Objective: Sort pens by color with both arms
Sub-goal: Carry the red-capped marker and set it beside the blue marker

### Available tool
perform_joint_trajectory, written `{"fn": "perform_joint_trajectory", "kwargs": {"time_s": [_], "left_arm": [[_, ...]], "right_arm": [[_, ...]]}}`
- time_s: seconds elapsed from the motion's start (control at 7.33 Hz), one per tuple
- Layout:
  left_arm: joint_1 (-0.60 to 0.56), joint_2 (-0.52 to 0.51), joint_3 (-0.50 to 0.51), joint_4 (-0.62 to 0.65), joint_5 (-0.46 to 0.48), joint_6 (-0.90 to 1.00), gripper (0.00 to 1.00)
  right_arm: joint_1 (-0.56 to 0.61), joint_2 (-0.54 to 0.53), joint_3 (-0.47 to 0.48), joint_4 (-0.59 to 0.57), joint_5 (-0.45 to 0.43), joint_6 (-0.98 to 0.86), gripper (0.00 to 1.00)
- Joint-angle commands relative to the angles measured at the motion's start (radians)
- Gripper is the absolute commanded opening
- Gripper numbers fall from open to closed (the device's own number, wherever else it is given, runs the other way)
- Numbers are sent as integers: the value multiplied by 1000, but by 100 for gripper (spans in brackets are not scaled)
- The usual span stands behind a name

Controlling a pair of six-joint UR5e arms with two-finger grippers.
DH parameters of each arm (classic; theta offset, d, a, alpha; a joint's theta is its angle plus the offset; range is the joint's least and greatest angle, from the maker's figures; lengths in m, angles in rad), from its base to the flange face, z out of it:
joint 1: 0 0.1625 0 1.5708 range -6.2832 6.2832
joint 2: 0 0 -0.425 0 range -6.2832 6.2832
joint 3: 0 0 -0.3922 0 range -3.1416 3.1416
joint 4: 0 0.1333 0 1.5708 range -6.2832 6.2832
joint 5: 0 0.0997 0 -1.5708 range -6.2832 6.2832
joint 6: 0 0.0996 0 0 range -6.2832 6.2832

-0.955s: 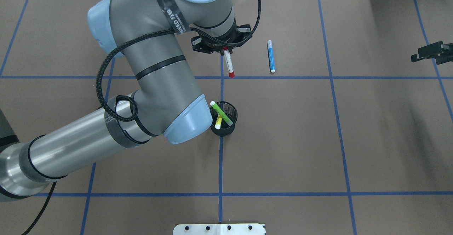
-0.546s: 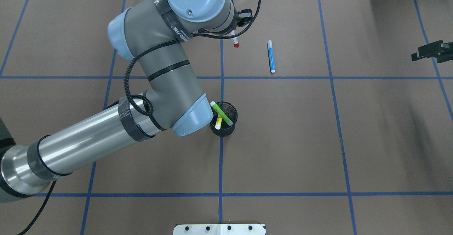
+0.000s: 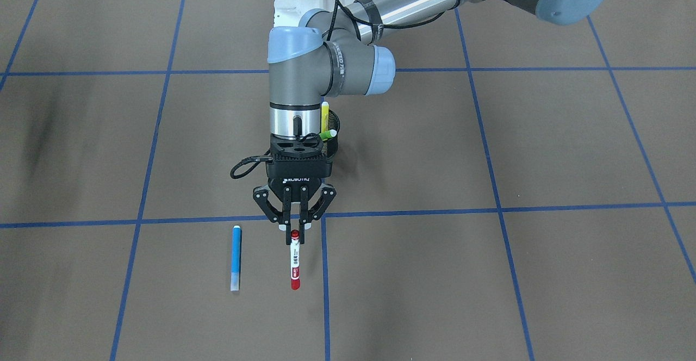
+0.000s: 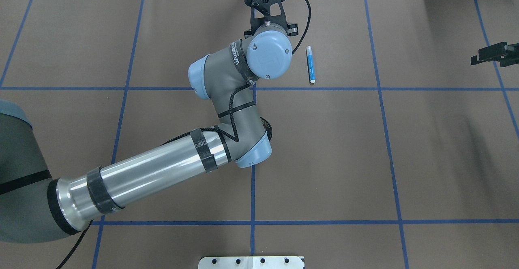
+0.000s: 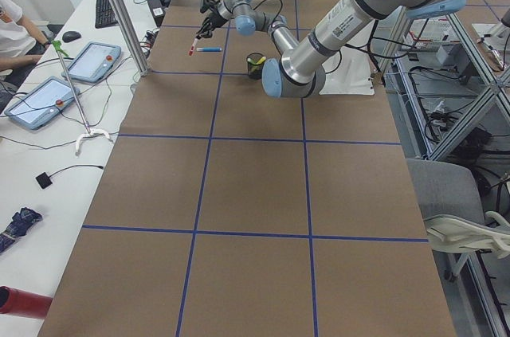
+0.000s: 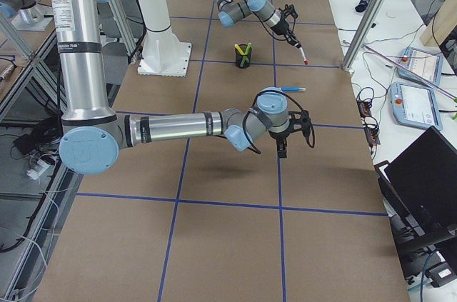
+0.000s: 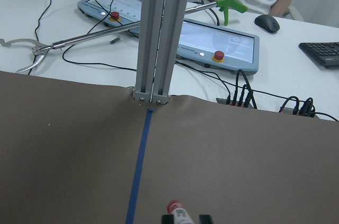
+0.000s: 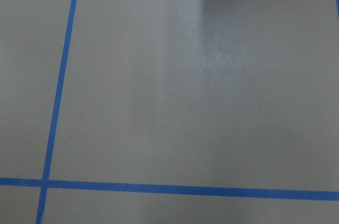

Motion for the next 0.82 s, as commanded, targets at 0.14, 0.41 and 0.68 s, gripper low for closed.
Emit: {"fn": "perform_joint_trajectory", "kwargs": {"time_s": [0.14,0.41,0.68], "left_arm": [[12,-45,136,-76,9,1,0],[20,-67,169,-78,9,1,0],[23,-67,187,-104,9,2,0]], "right_arm": [[0,0,-1,0,-2,2,99],[0,0,-5,-2,-2,2,99],[0,0,-1,-2,-2,2,99]]}}
